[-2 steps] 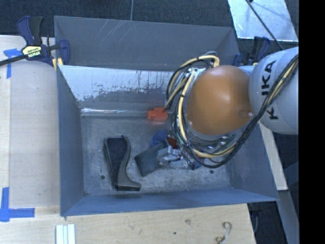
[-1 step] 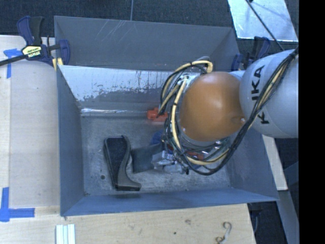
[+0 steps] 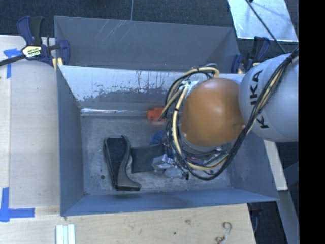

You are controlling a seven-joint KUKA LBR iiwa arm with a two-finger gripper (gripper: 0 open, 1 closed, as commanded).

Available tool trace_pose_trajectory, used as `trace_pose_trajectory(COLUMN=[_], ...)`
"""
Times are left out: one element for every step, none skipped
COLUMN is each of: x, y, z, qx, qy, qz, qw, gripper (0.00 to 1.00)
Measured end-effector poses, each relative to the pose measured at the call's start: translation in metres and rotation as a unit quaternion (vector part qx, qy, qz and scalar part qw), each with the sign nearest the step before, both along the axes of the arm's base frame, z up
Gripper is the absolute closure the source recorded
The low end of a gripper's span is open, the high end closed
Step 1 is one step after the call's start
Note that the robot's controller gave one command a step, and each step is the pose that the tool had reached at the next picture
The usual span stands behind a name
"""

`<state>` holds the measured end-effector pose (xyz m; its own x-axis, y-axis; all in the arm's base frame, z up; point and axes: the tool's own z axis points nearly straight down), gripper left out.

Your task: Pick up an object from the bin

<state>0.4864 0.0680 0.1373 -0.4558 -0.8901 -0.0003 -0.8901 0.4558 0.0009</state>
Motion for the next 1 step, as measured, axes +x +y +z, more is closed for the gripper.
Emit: trace_pose_trajectory(x=[0.0099], y=[-0.0038], z=[0.0744], qx=[0.001], qy=[-0.0054], qz=[-0.009], qw=[0.9999], gripper=[1.00])
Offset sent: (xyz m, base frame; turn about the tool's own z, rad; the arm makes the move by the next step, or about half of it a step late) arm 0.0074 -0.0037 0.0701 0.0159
